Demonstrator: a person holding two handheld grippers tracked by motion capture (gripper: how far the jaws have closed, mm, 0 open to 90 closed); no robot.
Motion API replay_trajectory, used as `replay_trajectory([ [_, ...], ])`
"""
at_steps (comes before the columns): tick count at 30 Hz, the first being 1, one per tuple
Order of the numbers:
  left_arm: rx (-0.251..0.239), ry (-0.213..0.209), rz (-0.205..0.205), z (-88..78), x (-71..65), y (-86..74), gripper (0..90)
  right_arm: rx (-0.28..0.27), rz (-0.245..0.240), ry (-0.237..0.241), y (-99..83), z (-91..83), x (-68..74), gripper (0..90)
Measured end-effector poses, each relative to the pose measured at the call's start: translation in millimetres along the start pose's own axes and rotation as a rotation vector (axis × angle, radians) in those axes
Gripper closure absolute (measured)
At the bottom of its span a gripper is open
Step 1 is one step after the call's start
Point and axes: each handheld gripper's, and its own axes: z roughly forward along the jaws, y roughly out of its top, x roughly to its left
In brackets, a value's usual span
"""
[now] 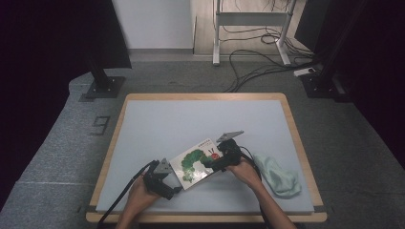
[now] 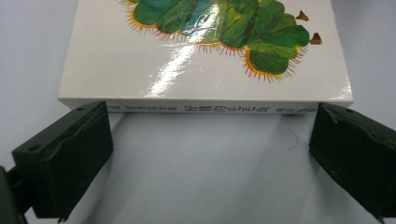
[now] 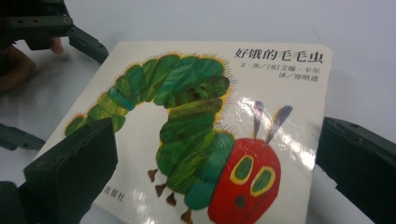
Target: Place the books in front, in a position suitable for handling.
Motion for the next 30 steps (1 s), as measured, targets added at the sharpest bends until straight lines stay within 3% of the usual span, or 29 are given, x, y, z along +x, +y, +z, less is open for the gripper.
replay_trajectory([
  [18,0.001,0.0,0.002,-0.1,0.1,0.0,0.0,-0.063,0.059,-0.005,-11.4,-10.4,7.3,0.0],
  [23,0.0,0.0,0.0,0.0,0.0,0.0,0.0,-0.064,0.07,0.014,-13.3,-13.6,7.6,0.0],
  [26,0.0,0.0,0.0,0.0,0.0,0.0,0.0,-0.032,0.073,0.095,-13.4,-11.1,9.1,2.8],
  [28,0.0,0.0,0.0,0.0,0.0,0.0,0.0,-0.036,0.039,0.046,-11.1,-11.1,13.8,5.3],
  [30,0.0,0.0,0.0,0.0,0.0,0.0,0.0,-0.028,0.025,0.046,-6.4,-9.5,14.2,5.2],
])
